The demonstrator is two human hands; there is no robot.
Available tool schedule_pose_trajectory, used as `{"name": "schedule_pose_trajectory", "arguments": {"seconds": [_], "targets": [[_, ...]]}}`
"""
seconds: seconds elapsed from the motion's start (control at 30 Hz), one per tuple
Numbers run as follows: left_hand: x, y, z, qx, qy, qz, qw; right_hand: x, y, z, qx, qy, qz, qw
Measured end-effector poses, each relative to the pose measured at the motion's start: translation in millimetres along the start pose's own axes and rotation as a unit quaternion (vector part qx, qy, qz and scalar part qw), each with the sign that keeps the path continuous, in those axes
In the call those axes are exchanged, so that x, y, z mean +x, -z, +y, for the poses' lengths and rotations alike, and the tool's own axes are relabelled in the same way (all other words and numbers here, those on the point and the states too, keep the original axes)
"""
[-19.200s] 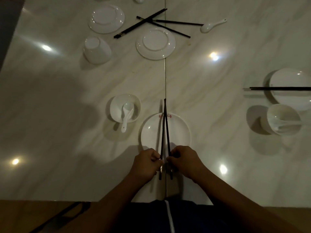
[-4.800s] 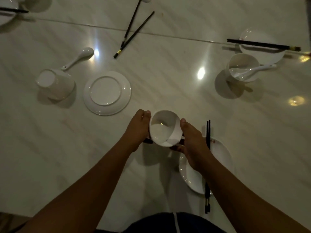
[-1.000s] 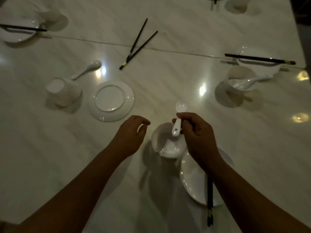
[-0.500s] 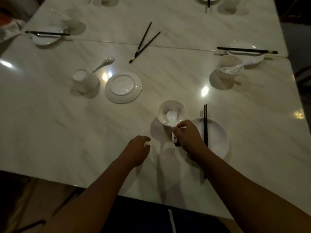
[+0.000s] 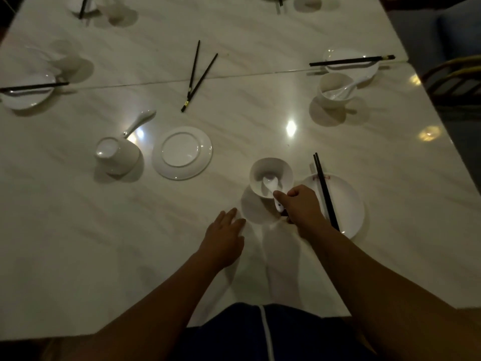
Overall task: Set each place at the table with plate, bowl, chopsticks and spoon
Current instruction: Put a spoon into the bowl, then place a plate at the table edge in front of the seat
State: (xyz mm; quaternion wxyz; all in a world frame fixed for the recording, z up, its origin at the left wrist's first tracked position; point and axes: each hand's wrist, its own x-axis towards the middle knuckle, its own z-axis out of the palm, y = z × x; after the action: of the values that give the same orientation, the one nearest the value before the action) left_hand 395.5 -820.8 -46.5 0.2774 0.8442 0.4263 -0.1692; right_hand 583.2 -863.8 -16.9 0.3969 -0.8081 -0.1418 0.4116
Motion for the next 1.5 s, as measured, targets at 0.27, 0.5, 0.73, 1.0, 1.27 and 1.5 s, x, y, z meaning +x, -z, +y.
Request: {"name": "schedule_pose_trajectory", "arguments": {"seconds": [0.27, 0.5, 0.73, 1.0, 1.27, 1.5], "targets": [[0.3, 6.0, -9.6, -0.011, -0.02, -0.019, 1.0, -12.9, 1.7, 5.2, -0.011, 0.013, 0.019, 1.0], [-30.0, 19.2, -13.6, -0.122, 0.007, 0.03, 0.992, -68.4, 4.2, 9.9, -0.17, 0.274, 0.018, 0.947], [-71.2, 29.0, -23.7, -0.144, 0.007, 0.115, 0.983, -94.2, -33.4, 14.2, -0.219, 0.295, -0.122, 0.922], [-85.5, 63.5, -101.4, -0.187, 0.068, 0.137, 0.97, -71.4, -110.6, -13.1, -0.304, 0.283, -0.174, 0.893], [-6.1, 132.0, -208.6, -0.205, 0.051, 0.08, 0.974, 25.7, -215.6, -98.7, -0.253, 0.195, -0.006, 0.948], [77.6, 157.0, -232.4, -0.195, -0.002, 0.03, 0.98, 87.3, -265.6, -117.4, -0.361, 0.063, 0.048, 0.929]]}}
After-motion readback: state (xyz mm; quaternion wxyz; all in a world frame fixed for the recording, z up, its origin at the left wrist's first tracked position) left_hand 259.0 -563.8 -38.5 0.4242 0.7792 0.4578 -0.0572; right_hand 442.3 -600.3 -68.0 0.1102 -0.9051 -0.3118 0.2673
